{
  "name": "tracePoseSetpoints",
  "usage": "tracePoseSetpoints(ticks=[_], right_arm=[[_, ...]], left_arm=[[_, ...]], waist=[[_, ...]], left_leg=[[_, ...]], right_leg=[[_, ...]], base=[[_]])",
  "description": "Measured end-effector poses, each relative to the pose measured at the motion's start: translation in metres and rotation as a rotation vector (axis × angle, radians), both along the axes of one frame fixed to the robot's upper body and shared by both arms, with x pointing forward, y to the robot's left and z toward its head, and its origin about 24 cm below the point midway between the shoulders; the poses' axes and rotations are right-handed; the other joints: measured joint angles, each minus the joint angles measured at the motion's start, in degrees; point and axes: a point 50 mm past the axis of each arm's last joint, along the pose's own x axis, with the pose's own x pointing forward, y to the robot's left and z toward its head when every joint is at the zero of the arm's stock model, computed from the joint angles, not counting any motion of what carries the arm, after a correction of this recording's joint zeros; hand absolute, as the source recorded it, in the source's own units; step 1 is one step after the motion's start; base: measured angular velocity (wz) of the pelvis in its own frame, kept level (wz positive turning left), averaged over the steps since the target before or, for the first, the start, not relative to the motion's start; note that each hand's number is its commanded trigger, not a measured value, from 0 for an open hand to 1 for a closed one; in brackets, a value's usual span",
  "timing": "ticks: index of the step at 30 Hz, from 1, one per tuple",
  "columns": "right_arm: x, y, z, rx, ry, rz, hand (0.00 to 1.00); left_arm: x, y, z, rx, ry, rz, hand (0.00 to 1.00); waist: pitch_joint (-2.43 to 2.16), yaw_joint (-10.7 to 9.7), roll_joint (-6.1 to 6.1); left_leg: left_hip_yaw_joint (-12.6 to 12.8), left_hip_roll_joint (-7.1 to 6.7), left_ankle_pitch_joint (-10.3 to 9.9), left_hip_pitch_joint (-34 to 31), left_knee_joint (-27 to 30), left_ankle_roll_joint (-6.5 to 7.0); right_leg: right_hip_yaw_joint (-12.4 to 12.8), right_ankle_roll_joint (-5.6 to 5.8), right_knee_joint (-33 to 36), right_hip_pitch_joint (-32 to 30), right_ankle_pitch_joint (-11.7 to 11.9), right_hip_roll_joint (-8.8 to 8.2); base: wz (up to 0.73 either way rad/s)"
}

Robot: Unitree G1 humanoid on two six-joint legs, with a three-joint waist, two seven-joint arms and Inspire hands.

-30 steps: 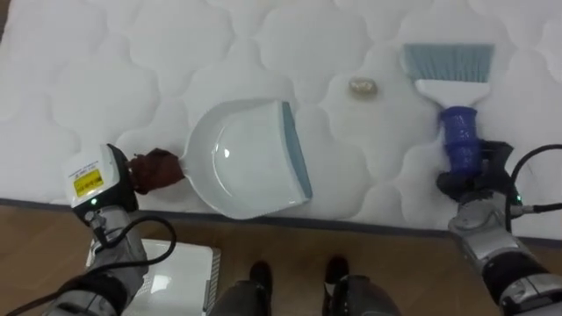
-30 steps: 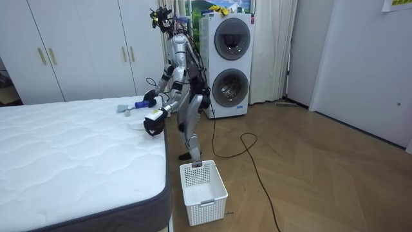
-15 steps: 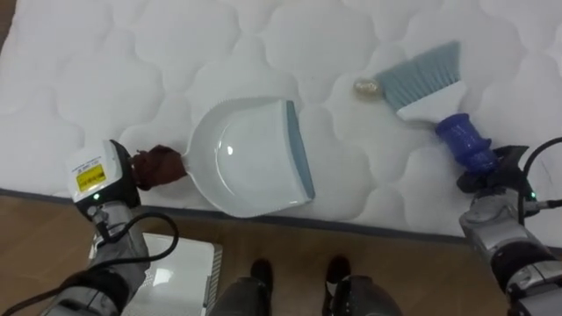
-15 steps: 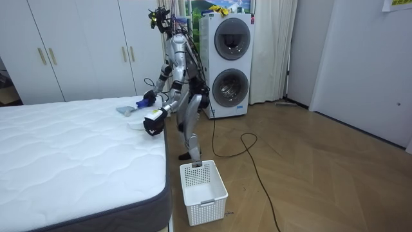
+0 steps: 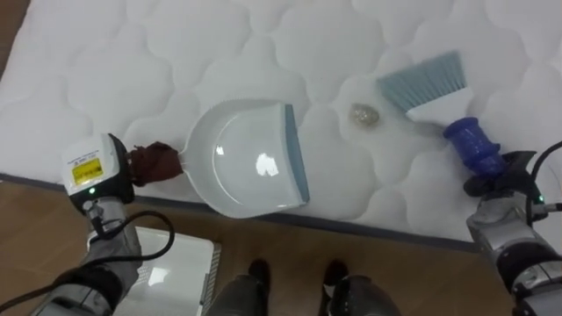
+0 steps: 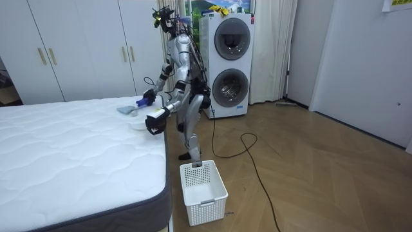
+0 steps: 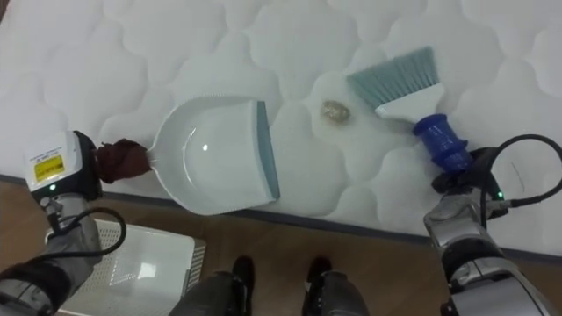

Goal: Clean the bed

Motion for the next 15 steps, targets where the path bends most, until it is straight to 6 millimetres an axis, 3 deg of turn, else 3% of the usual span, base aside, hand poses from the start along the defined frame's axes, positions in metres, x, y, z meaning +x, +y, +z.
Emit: tracePoseSetpoints(ticks=[9,15], right_arm=[[0.000,-0.008,0.006,-0.214,0.110,0.118,1.00],[-0.003,-0.049,0.033,-0.540,0.229,0.200,1.00]], left_arm=[[0.001,0.009,0.008,0.095,-0.010,-0.001,1.00],[0.001,0.020,0.014,0.141,-0.011,0.013,1.00]], waist=[[-0.11,0.3,-1.71],[-0.02,1.7,-3.81]], left_leg=[[0.0,-0.26,0.1,0.0,0.3,0.22],[-0.3,-0.09,0.1,0.2,0.5,0.21]], right_leg=[[-0.5,0.07,0.9,0.1,0.0,-0.88],[-1.1,-0.23,0.7,0.6,0.2,-0.76]], base=[[0.00],[0.00]])
